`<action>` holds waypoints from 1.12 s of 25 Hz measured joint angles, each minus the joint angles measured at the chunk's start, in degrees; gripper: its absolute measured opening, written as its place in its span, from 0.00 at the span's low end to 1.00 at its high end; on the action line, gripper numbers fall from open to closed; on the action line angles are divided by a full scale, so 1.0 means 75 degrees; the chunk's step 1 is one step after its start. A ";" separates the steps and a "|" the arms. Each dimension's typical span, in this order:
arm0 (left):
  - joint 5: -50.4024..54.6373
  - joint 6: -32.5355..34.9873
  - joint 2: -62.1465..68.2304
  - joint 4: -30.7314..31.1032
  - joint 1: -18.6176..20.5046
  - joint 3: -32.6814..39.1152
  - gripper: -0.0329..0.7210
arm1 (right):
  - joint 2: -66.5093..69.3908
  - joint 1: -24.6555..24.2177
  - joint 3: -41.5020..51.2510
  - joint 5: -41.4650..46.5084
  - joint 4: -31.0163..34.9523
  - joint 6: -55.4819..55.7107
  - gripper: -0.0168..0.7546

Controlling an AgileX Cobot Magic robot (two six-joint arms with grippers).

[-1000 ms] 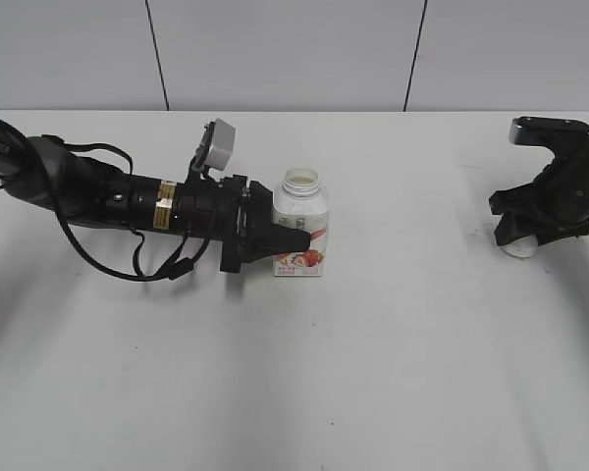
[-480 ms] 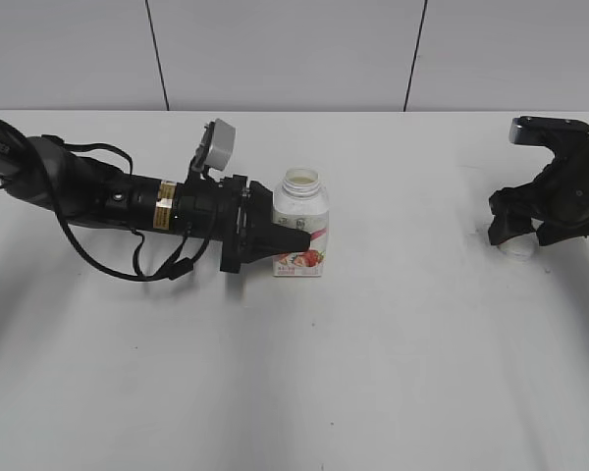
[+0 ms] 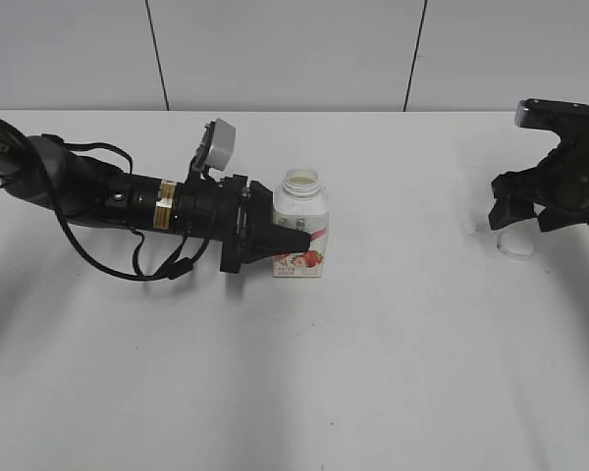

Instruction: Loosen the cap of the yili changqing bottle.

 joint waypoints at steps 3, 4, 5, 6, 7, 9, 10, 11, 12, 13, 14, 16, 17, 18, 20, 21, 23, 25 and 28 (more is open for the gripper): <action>0.0035 -0.0019 -0.0019 0.0052 0.0000 0.0000 0.58 | -0.0159 0.0000 0.0000 0.0000 0.0015 0.0000 0.76; 0.0053 -0.0031 -0.0019 0.0107 0.0000 0.0000 0.61 | -0.0214 0.0000 0.0000 0.0000 0.0017 0.0007 0.76; 0.0086 -0.0056 -0.0019 0.0175 0.0000 0.0000 0.63 | -0.0268 0.0000 0.0000 0.0000 0.0017 0.0007 0.76; 0.0122 -0.0063 -0.0019 0.0229 0.0000 0.0000 0.66 | -0.0311 0.0000 0.0000 0.0000 0.0023 0.0007 0.76; 0.0140 -0.0073 -0.0019 0.0268 0.0000 0.0000 0.69 | -0.0358 0.0000 0.0000 0.0000 0.0023 0.0007 0.76; 0.0157 -0.0088 -0.0019 0.0305 -0.0007 0.0000 0.73 | -0.0407 0.0000 0.0000 0.0000 0.0025 0.0007 0.76; 0.0156 -0.0088 -0.0019 0.0333 -0.0007 0.0000 0.75 | -0.0414 0.0000 0.0000 0.0000 0.0025 0.0007 0.76; 0.0156 -0.0088 -0.0025 0.0351 -0.0007 0.0000 0.78 | -0.0414 0.0000 0.0000 0.0000 0.0025 0.0000 0.76; 0.0156 -0.0088 -0.0045 0.0379 -0.0007 0.0000 0.80 | -0.0416 0.0000 0.0000 0.0000 0.0025 0.0000 0.76; 0.0158 -0.0090 -0.0088 0.0387 -0.0007 0.0017 0.81 | -0.0416 0.0000 0.0000 0.0000 0.0025 0.0000 0.76; 0.0158 -0.0096 -0.0133 0.0393 -0.0007 0.0024 0.82 | -0.0416 0.0000 0.0000 0.0000 0.0032 0.0000 0.76; 0.0165 -0.0108 -0.0259 0.0413 -0.0007 0.0033 0.83 | -0.0416 0.0000 0.0000 0.0000 0.0048 0.0000 0.76; 0.0165 -0.0108 -0.0338 0.0420 -0.0007 0.0036 0.84 | -0.0416 0.0000 0.0000 0.0000 0.0058 0.0009 0.76; 0.0165 -0.0115 -0.0414 0.0423 -0.0007 0.0036 0.84 | -0.0416 0.0000 0.0000 0.0000 0.0063 0.0009 0.76; 0.0165 -0.0113 -0.0572 0.0423 -0.0007 0.0036 0.84 | -0.0416 0.0000 0.0000 0.0000 0.0063 0.0009 0.76; 0.0165 -0.0113 -0.0676 0.0426 -0.0007 0.0036 0.84 | -0.0416 0.0000 0.0000 0.0000 0.0063 0.0009 0.76; 0.0165 -0.0113 -0.0877 0.0441 -0.0007 0.0042 0.84 | -0.0416 0.0000 0.0000 0.0000 0.0063 0.0009 0.76; 0.0157 -0.0131 -0.1101 0.0448 -0.0007 0.0042 0.84 | -0.0422 0.0000 0.0000 0.0010 0.0063 0.0009 0.76; 0.0157 -0.0338 -0.1395 0.0528 0.0017 0.0042 0.83 | -0.0525 0.0000 0.0000 0.0051 0.0063 0.0009 0.76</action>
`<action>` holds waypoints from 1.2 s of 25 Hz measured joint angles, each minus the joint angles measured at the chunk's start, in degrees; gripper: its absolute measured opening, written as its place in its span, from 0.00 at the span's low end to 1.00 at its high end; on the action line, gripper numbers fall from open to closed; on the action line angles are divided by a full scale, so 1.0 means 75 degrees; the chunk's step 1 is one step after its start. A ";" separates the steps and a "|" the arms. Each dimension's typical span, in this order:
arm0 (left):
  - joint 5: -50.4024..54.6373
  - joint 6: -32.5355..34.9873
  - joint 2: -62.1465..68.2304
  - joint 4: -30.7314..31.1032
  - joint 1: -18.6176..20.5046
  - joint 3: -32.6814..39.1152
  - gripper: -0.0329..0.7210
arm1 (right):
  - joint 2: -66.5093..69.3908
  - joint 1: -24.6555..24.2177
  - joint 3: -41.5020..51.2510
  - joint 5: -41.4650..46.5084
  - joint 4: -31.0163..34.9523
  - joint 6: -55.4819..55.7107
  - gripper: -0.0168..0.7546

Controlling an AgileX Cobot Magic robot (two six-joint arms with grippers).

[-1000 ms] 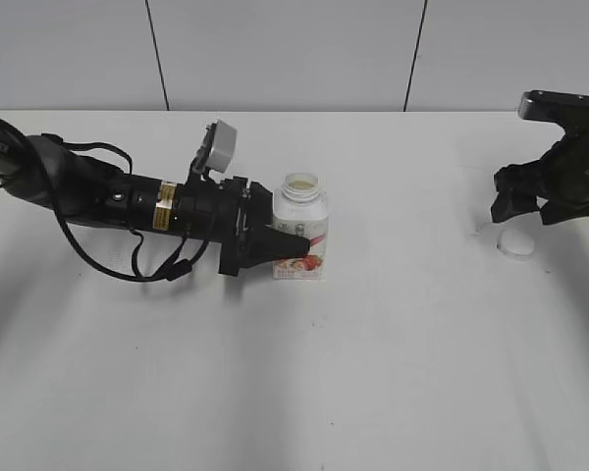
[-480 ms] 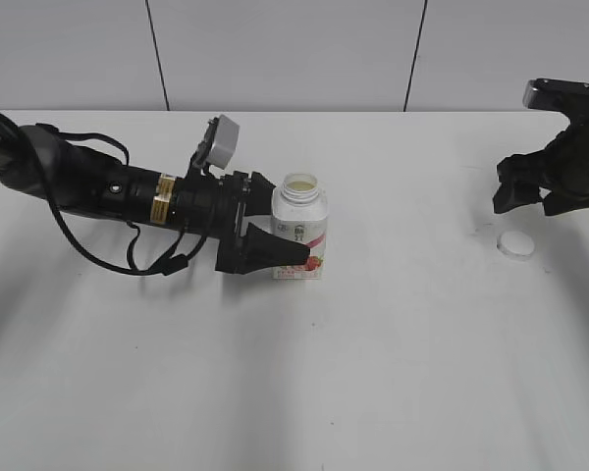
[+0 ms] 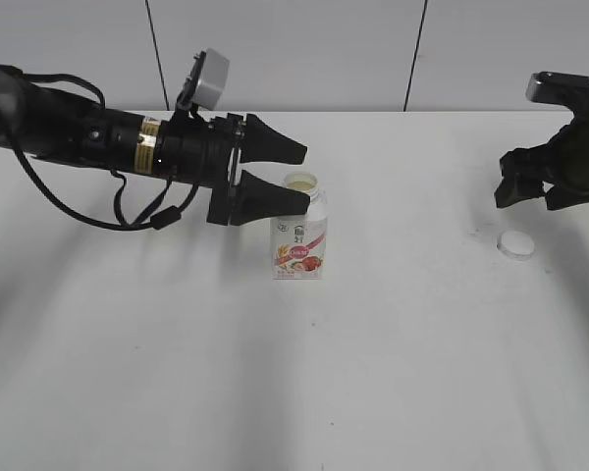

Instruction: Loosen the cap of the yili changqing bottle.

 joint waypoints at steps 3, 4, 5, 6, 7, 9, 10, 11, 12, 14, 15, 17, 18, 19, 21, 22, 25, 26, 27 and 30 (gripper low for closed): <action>0.0000 -0.0491 -0.0387 0.0216 0.0103 0.0000 0.83 | -0.0309 0.0000 0.0000 0.0142 0.0010 0.0000 0.76; 0.0000 -0.0695 -0.0510 0.0291 0.0149 0.0000 0.83 | -0.0454 0.0000 -0.0008 0.0247 0.0010 0.0000 0.76; 0.0000 -0.0909 -0.0672 0.0360 0.0201 0.0000 0.83 | -0.0579 0.0000 -0.0024 0.0327 0.0010 0.0000 0.76; 0.0000 -0.1133 -0.0850 0.0453 0.0242 0.0000 0.83 | -0.0732 0.0000 -0.0067 0.0418 0.0010 0.0000 0.76; 0.0000 -0.1315 -0.1043 0.0528 0.0292 0.0000 0.83 | -0.0891 0.0000 -0.0102 0.0452 0.0017 0.0000 0.76; 0.0000 -0.1720 -0.1435 0.0696 0.0404 0.0003 0.83 | -0.1200 0.0000 -0.0130 0.0477 0.0019 0.0000 0.76; 0.0000 -0.1926 -0.1615 0.0778 0.0444 0.0003 0.83 | -0.1362 0.0000 -0.0145 0.0484 0.0019 0.0000 0.76; 0.0000 -0.2134 -0.1840 0.0909 0.0492 0.0009 0.83 | -0.1520 0.0000 -0.0145 0.0495 0.0019 0.0000 0.76; 0.0000 -0.2366 -0.2071 0.1081 0.0543 0.0009 0.83 | -0.1636 0.0000 -0.0152 0.0522 0.0021 0.0000 0.76; 0.0135 -0.2878 -0.2488 0.1261 0.0626 0.0009 0.83 | -0.1874 0.0000 -0.0151 0.0570 0.0021 0.0000 0.76; 0.0252 -0.3109 -0.2640 0.1295 0.0672 0.0009 0.83 | -0.1973 0.0000 -0.0151 0.0599 0.0021 0.0000 0.76; 0.0443 -0.3387 -0.2928 0.1340 0.0825 0.0009 0.83 | -0.2136 0.0000 -0.0151 0.0649 0.0021 0.0000 0.76; 0.0604 -0.3519 -0.3058 0.1358 0.0909 0.0009 0.83 | -0.2212 0.0000 -0.0151 0.0673 0.0021 0.0000 0.76; 0.0816 -0.3618 -0.3163 0.1377 0.1022 0.0009 0.83 | -0.2269 0.0000 -0.0151 0.0717 0.0021 0.0000 0.76; 0.1316 -0.3724 -0.3308 0.1380 0.1257 0.0011 0.83 | -0.2374 0.0000 -0.0151 0.0840 0.0021 0.0000 0.76; 0.1635 -0.3730 -0.3354 0.1380 0.1356 0.0011 0.83 | -0.2423 0.0000 -0.0151 0.0890 0.0021 0.0000 0.76; 0.2331 -0.3222 -0.3403 0.1380 0.1699 0.0011 0.83 | -0.2504 0.0000 -0.0151 0.1027 0.0028 0.0000 0.76; 0.2446 -0.2912 -0.3403 0.1380 0.1844 0.0011 0.83 | -0.2513 0.0000 -0.0151 0.1036 0.0028 0.0000 0.76; 0.2525 -0.2517 -0.3403 0.1380 0.1936 0.0011 0.83 | -0.2521 0.0000 -0.0151 0.1043 0.0020 0.0000 0.76; 0.2944 -0.1769 -0.3409 0.1387 0.2148 0.0017 0.83 | -0.2526 0.0000 -0.0151 0.1046 -0.0032 0.0000 0.76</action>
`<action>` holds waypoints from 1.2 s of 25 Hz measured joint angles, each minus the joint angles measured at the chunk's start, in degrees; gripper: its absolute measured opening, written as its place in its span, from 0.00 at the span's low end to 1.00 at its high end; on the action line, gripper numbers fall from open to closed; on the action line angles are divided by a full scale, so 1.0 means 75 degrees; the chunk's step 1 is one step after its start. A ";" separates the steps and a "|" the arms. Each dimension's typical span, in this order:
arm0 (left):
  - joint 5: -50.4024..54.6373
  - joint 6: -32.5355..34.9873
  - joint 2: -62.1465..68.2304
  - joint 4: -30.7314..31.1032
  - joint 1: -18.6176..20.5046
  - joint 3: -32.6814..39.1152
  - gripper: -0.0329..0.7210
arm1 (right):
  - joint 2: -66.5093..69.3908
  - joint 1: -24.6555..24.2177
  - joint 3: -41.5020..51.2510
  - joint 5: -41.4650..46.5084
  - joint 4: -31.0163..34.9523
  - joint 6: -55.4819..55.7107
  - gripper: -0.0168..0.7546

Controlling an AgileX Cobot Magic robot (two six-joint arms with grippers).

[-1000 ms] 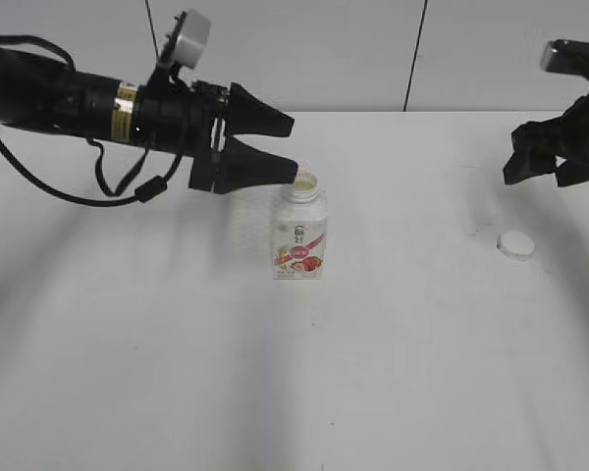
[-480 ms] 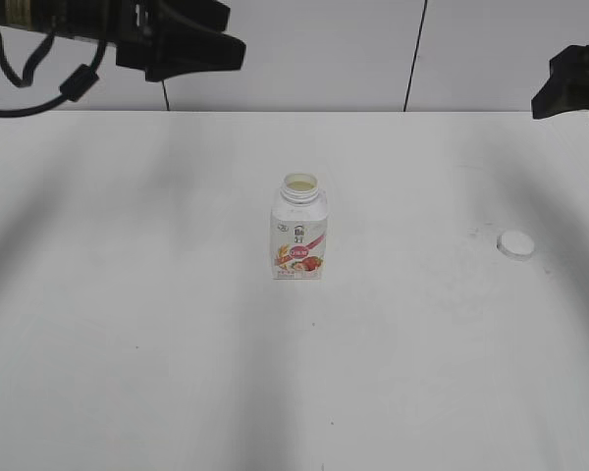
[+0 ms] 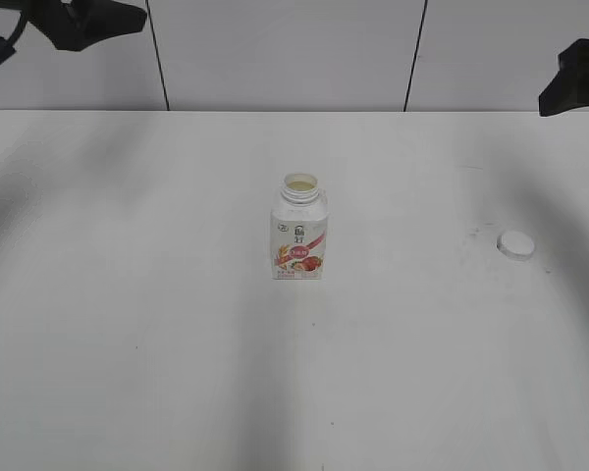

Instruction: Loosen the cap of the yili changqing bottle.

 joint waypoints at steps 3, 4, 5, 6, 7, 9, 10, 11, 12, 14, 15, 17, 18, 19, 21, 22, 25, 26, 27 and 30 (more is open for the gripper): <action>0.0912 0.0701 -0.0003 -0.0007 0.0101 0.0108 0.83 | 0.0000 0.0000 0.0000 0.0000 -0.0257 0.0000 0.76; 0.1338 0.0894 -0.0003 -0.0007 0.0102 0.0205 0.83 | 0.0000 0.0000 0.0000 0.0007 -0.0362 0.0000 0.76; 0.1782 0.1079 -0.0003 -0.0007 0.0110 0.0333 0.82 | 0.0000 0.0000 0.0000 0.0007 -0.0446 0.0000 0.76; 0.2366 0.1189 -0.0003 -0.0013 0.0110 0.0457 0.82 | 0.0000 0.0000 0.0000 0.0007 -0.0518 -0.0007 0.76; 0.2896 0.1245 -0.0003 -0.0013 0.0110 0.0623 0.82 | 0.0000 0.0000 0.0000 0.0007 -0.0569 -0.0007 0.76; 0.3545 0.1196 -0.0003 -0.0013 0.0110 0.0943 0.82 | 0.0000 0.0000 0.0000 0.0007 -0.0603 -0.0007 0.76; 0.3720 0.0990 -0.0003 -0.0013 0.0117 0.1136 0.82 | 0.0000 0.0000 0.0000 0.0007 -0.0610 -0.0007 0.76; 0.3721 0.0671 -0.0003 -0.0013 0.0122 0.1278 0.82 | 0.0000 0.0000 0.0000 0.0007 -0.0612 -0.0007 0.76; 0.3643 0.0371 -0.0003 -0.0013 0.0122 0.1374 0.82 | 0.0000 0.0000 0.0000 0.0007 -0.0619 -0.0007 0.76; 0.3218 -0.0366 -0.0003 -0.0013 0.0122 0.1516 0.82 | 0.0000 0.0000 0.0000 0.0007 -0.0619 -0.0007 0.76; 0.3013 -0.0829 -0.0003 -0.0013 0.0114 0.1533 0.82 | 0.0000 0.0000 0.0000 0.0007 -0.0628 -0.0007 0.76; 0.2801 -0.2052 -0.0003 -0.0013 0.0093 0.1533 0.82 | 0.0000 0.0000 0.0000 0.0007 -0.0627 -0.0007 0.76; 0.2718 -0.2651 -0.0009 -0.0013 0.0074 0.1533 0.82 | 0.0000 0.0000 0.0000 0.0007 -0.0627 -0.0007 0.76; 0.2684 -0.3384 -0.0009 -0.0013 0.0067 0.1533 0.82 | -0.0003 0.0000 0.0000 0.0007 -0.0627 -0.0007 0.76; 0.2633 -0.4660 -0.0009 -0.0013 0.0065 0.1533 0.82 | -0.0027 0.0000 0.0000 0.0035 -0.0627 -0.0007 0.76; 0.2633 -0.5084 -0.0009 -0.0013 0.0065 0.1533 0.82 | -0.0027 0.0000 0.0000 0.0071 -0.0627 -0.0007 0.76; 0.2625 -0.5805 -0.0009 -0.0013 0.0065 0.1533 0.82 | -0.0059 0.0000 0.0000 0.0226 -0.0627 -0.0007 0.76; 0.2602 -0.5872 -0.0009 -0.0013 0.0065 0.1533 0.82 | -0.0065 0.0000 0.0000 0.0261 -0.0627 -0.0007 0.76; 0.2558 -0.5921 -0.0009 -0.0013 0.0065 0.1533 0.82 | -0.0075 0.0000 -0.0002 0.0341 -0.0627 -0.0007 0.76; 0.2309 -0.5971 -0.0009 -0.0013 0.0065 0.1533 0.82 | -0.0093 0.0000 -0.0002 0.0812 -0.0667 -0.0007 0.76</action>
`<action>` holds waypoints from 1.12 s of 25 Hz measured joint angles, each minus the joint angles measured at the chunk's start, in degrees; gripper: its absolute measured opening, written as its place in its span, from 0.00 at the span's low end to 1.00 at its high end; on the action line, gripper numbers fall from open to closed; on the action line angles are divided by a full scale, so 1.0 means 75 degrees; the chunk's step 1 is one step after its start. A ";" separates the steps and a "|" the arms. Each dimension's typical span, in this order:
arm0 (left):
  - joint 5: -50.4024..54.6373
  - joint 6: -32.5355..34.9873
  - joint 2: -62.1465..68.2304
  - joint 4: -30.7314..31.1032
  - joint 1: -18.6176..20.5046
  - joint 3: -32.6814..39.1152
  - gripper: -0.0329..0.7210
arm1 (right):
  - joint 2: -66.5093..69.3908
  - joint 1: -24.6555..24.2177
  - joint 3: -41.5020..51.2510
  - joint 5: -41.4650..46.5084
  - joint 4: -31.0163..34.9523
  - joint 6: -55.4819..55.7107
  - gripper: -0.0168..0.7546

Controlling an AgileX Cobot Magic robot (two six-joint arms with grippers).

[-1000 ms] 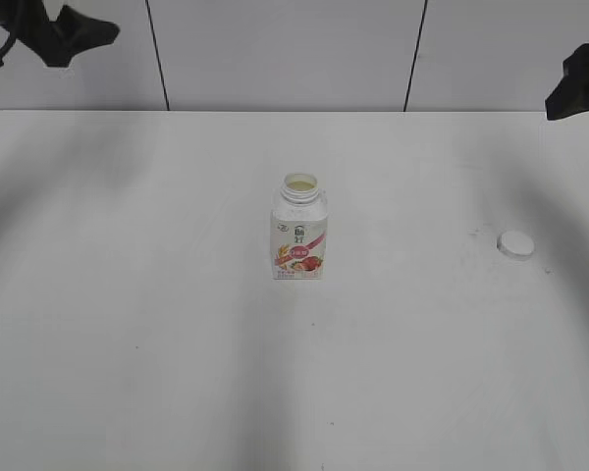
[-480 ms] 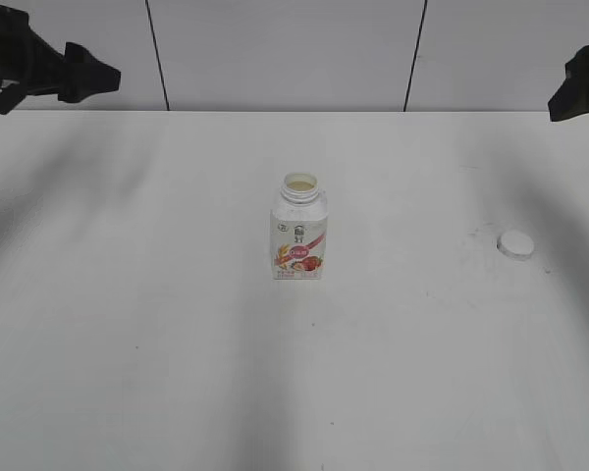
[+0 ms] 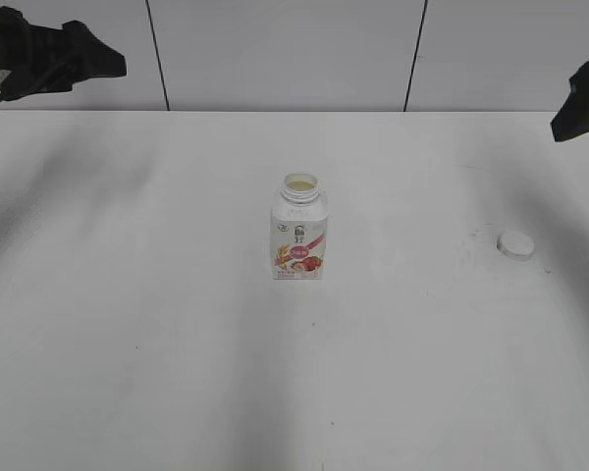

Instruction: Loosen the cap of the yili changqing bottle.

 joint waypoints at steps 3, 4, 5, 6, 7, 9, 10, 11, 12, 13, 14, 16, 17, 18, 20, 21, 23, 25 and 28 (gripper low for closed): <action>-0.0239 0.0218 -0.0017 0.0000 0.0000 0.0000 0.82 | -0.0118 0.0000 0.0000 0.0460 -0.0144 0.0000 0.76; -0.0303 0.0328 -0.0041 0.0000 0.0000 0.0000 0.82 | -0.0187 0.0000 0.0000 0.0605 -0.0186 0.0000 0.76; -0.0357 0.0386 -0.0086 0.0000 0.0000 0.0000 0.82 | -0.0301 0.0000 0.0000 0.0731 -0.0194 0.0000 0.76; -0.0423 0.0429 -0.0134 0.0000 0.0025 0.0000 0.82 | -0.0448 0.0000 0.0000 0.0842 -0.0194 0.0000 0.76; -0.0507 0.0448 -0.0182 0.0000 0.0050 0.0000 0.82 | -0.0629 0.0000 0.0000 0.0976 -0.0194 0.0000 0.76; -0.0722 0.0464 -0.0261 0.0000 0.0125 0.0000 0.82 | -0.1033 0.0000 0.0000 0.1221 -0.0129 0.0007 0.76; -0.0848 0.0464 -0.0292 0.0000 0.0161 0.0000 0.82 | -0.1292 0.0000 0.0030 0.1321 -0.0079 0.0014 0.76; -0.1001 0.0464 -0.0309 0.0000 0.0209 0.0000 0.82 | -0.1519 0.0000 0.0090 0.1450 -0.0007 0.0014 0.76; -0.1162 0.0466 -0.0320 0.0000 0.0268 0.0000 0.82 | -0.1798 0.0000 0.0149 0.1609 0.0049 0.0052 0.76; -0.1366 0.0480 -0.0320 0.0000 0.0332 0.0000 0.82 | -0.2075 0.0000 0.0236 0.1752 0.0080 0.0120 0.76; -0.1530 0.0480 -0.0320 0.0000 0.0375 0.0000 0.82 | -0.2355 0.0000 0.0339 0.1935 0.0096 0.0213 0.76; -0.1814 0.0487 -0.0320 0.0000 0.0487 0.0000 0.82 | -0.2894 0.0000 0.0575 0.2217 0.0102 0.0355 0.76; -0.1897 0.0487 -0.0320 0.0000 0.0546 0.0000 0.82 | -0.3216 0.0000 0.0729 0.2351 0.0102 0.0430 0.76; -0.1934 0.0487 -0.0320 0.0000 0.0578 0.0000 0.82 | -0.3498 0.0000 0.0897 0.2452 0.0102 0.0503 0.76; -0.1968 0.0494 -0.0320 0.0000 0.0645 0.0000 0.82 | -0.4244 0.0000 0.1227 0.2562 0.0095 0.0631 0.76; -0.1968 0.0494 -0.0320 0.0000 0.0657 0.0000 0.82 | -0.4583 0.0000 0.1423 0.2598 0.0063 0.0702 0.76; -0.1975 0.0516 -0.0320 0.0000 0.0666 0.0000 0.82 | -0.5412 0.0000 0.1759 0.2712 0.0002 0.0827 0.76; -0.1984 0.0516 -0.0320 0.0000 0.0666 0.0000 0.82 | -0.6332 0.0000 0.2118 0.2900 -0.0022 0.0930 0.76; -0.1990 0.0529 -0.0320 0.0000 0.0666 0.0000 0.82 | -0.7330 0.0000 0.2526 0.3286 -0.0032 0.1038 0.76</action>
